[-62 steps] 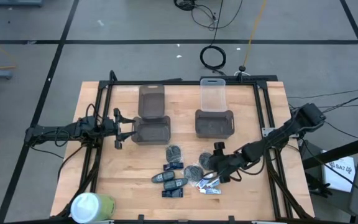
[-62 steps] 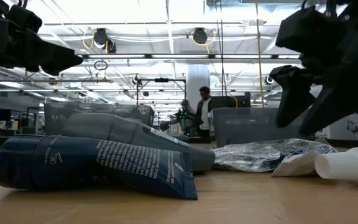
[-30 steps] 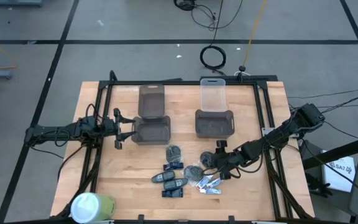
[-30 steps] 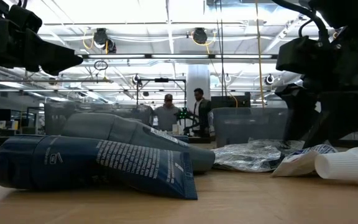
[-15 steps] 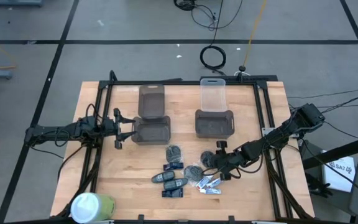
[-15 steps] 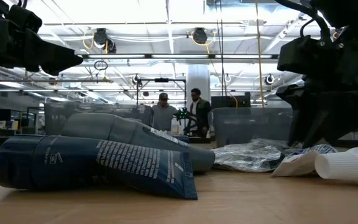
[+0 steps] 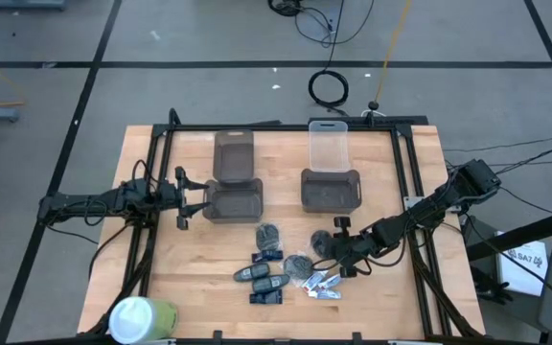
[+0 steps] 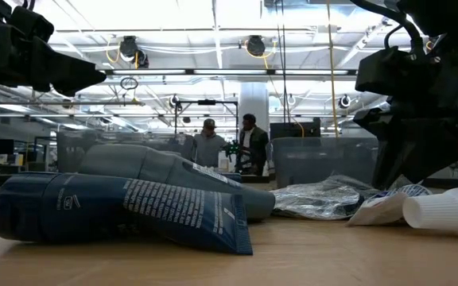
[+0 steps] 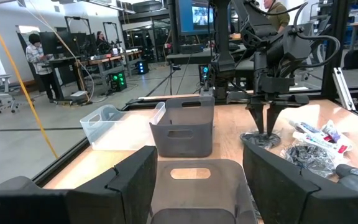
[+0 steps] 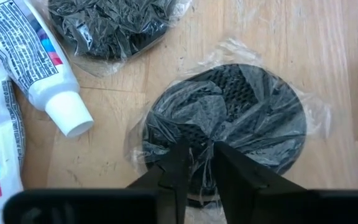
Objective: Pick & Place Travel size toiletries
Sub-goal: Put the top right black hairbrush into the transparent bin
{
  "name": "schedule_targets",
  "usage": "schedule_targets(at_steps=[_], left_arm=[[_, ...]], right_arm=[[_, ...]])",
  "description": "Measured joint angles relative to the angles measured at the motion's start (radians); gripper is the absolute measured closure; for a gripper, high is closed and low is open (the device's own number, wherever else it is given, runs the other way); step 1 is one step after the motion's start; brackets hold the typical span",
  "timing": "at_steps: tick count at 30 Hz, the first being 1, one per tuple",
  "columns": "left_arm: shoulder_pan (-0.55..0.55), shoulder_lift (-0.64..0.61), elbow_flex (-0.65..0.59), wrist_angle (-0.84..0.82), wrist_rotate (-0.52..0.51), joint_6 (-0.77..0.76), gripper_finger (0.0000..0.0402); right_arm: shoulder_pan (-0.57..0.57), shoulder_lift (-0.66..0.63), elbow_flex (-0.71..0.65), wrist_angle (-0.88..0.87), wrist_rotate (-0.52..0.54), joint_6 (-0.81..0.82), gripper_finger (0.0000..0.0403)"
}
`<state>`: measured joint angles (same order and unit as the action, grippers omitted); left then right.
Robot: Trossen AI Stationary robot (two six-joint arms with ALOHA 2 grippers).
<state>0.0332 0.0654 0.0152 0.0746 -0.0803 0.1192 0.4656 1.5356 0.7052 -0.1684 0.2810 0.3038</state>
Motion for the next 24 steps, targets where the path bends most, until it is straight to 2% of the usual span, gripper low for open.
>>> schedule_targets(at_steps=[10,24], left_arm=[[0.0,0.0,0.0,0.0,0.0,0.0,0.0167],[0.0,0.0,0.0,0.0,0.0,0.0,0.0167]], right_arm=[[0.0,0.0,0.0,0.004,0.002,-0.002,0.0398],[0.0,-0.007,-0.001,0.029,0.002,-0.027,0.0401]])
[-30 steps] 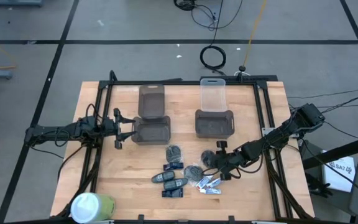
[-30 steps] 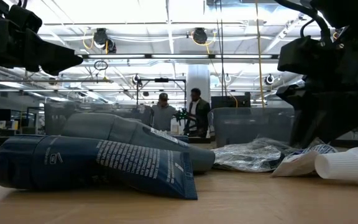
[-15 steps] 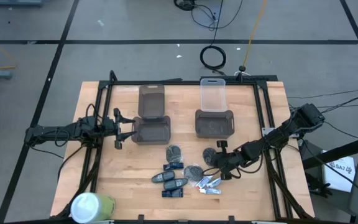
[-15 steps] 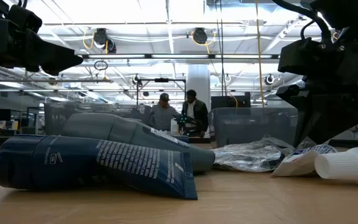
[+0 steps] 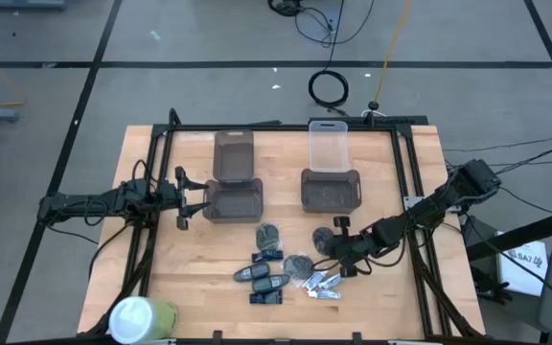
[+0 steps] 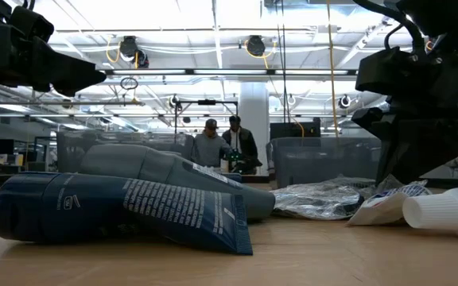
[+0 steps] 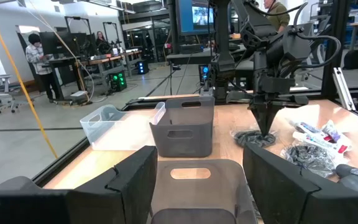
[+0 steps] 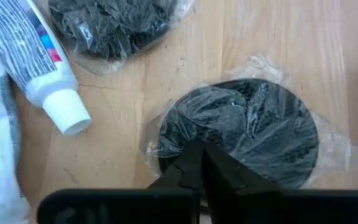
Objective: Pick & Place Travel size toiletries
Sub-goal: Put the top right black hairbrush into the transparent bin
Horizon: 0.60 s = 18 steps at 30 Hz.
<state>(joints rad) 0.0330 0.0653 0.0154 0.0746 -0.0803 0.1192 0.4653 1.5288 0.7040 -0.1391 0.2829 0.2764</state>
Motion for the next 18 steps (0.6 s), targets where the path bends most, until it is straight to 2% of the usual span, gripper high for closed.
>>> schedule_targets(at_steps=[7,18], left_arm=[[0.0,0.0,0.0,0.0,0.0,0.0,0.0167],[0.0,0.0,0.0,0.0,0.0,0.0,0.0167]], right_arm=[[0.0,-0.026,0.004,0.029,0.01,0.0,0.0365],[-0.004,-0.048,0.005,-0.054,0.031,0.059,0.0218]])
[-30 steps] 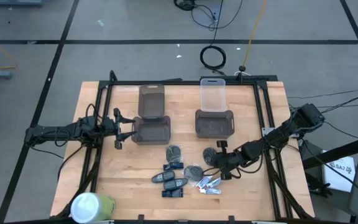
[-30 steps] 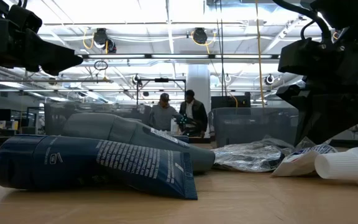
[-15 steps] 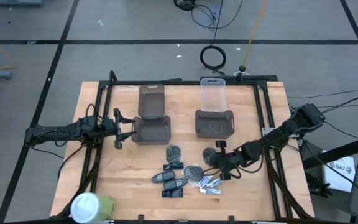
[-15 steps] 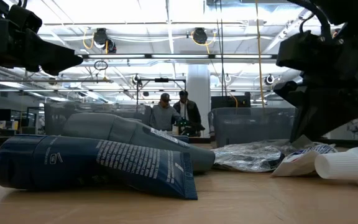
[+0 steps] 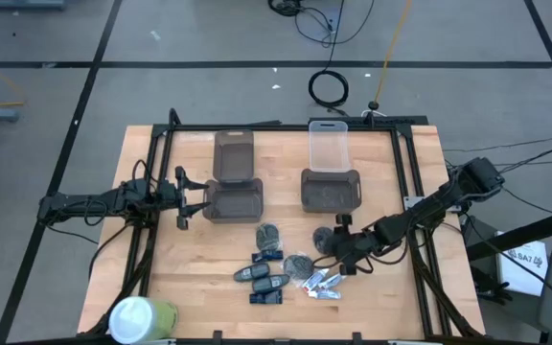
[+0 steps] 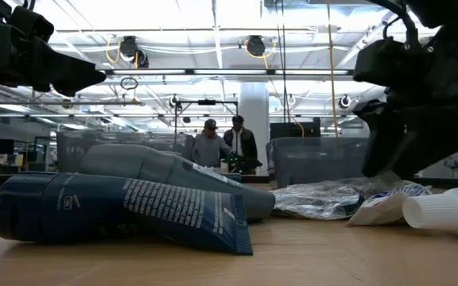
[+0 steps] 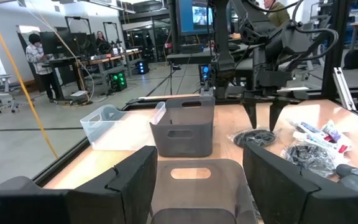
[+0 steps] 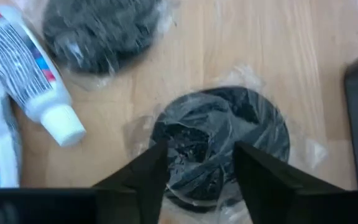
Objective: Pick & Place Travel size toiletries
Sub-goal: Put the top right black hairbrush into the transparent bin
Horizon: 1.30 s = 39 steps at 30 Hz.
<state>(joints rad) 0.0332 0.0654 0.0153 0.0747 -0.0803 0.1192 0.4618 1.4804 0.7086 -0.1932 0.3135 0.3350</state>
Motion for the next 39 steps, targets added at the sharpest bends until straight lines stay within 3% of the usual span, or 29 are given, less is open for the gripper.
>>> schedule_targets(at_steps=[4,11,18,21,27,39], left_arm=[[0.0,0.0,0.0,0.0,0.0,0.0,0.0167],[0.0,0.0,0.0,0.0,0.0,0.0,0.0167],[0.0,0.0,0.0,0.0,0.0,0.0,0.0167],[0.0,0.0,0.0,0.0,0.0,0.0,0.0167],[0.0,0.0,0.0,0.0,0.0,0.0,0.0167],[0.0,0.0,0.0,0.0,0.0,0.0,0.0167]], right_arm=[[-0.004,-0.038,0.0,-0.051,0.002,0.055,0.0194],[-0.023,-0.063,-0.003,-0.138,-0.002,0.133,0.0191],[-0.079,-0.052,-0.077,-0.036,-0.129,0.2,0.0191],[-0.088,-0.053,-0.096,-0.026,-0.131,0.219,0.0199],[-0.097,-0.053,-0.111,-0.027,-0.134,0.232,0.0241],[-0.097,-0.052,-0.112,-0.031,-0.135,0.206,0.0373]])
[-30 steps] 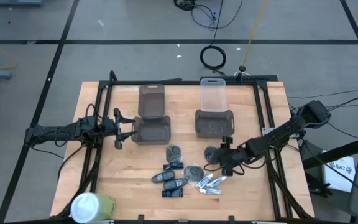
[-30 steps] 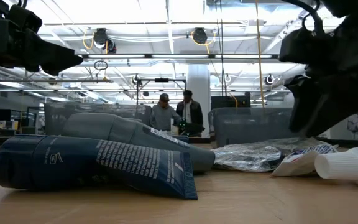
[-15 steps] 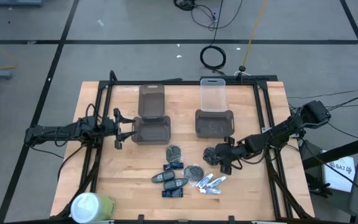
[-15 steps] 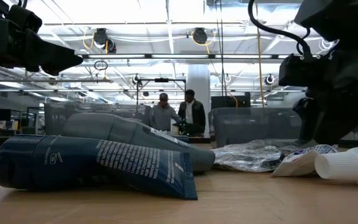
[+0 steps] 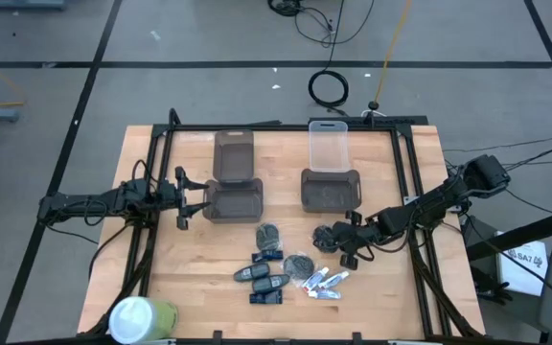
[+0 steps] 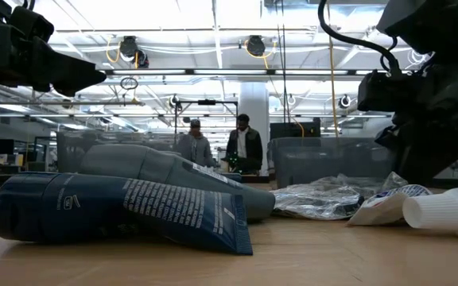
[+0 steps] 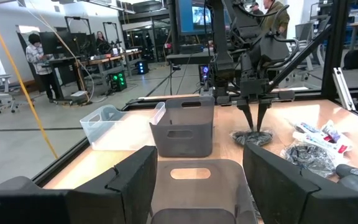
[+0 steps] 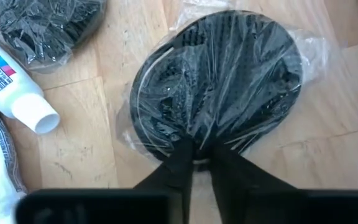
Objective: Pick & Place Travel size toiletries
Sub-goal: Put the top right black hairbrush into the transparent bin
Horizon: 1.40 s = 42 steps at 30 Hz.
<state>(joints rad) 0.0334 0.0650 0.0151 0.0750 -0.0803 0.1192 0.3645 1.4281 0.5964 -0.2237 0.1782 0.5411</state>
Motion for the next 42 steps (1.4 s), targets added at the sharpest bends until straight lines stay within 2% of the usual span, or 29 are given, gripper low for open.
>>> schedule_targets(at_steps=[4,17,42], left_arm=[[0.0,0.0,0.0,0.0,0.0,0.0,0.0167],[0.0,0.0,0.0,0.0,0.0,0.0,0.0167],[0.0,0.0,0.0,0.0,0.0,0.0,0.0167]], right_arm=[[0.0,0.0,0.0,-0.001,0.003,-0.035,0.0398],[0.0,-0.016,-0.003,0.04,0.001,-0.092,0.0402],[0.003,-0.259,-0.003,0.079,-0.004,-0.205,0.0403]])
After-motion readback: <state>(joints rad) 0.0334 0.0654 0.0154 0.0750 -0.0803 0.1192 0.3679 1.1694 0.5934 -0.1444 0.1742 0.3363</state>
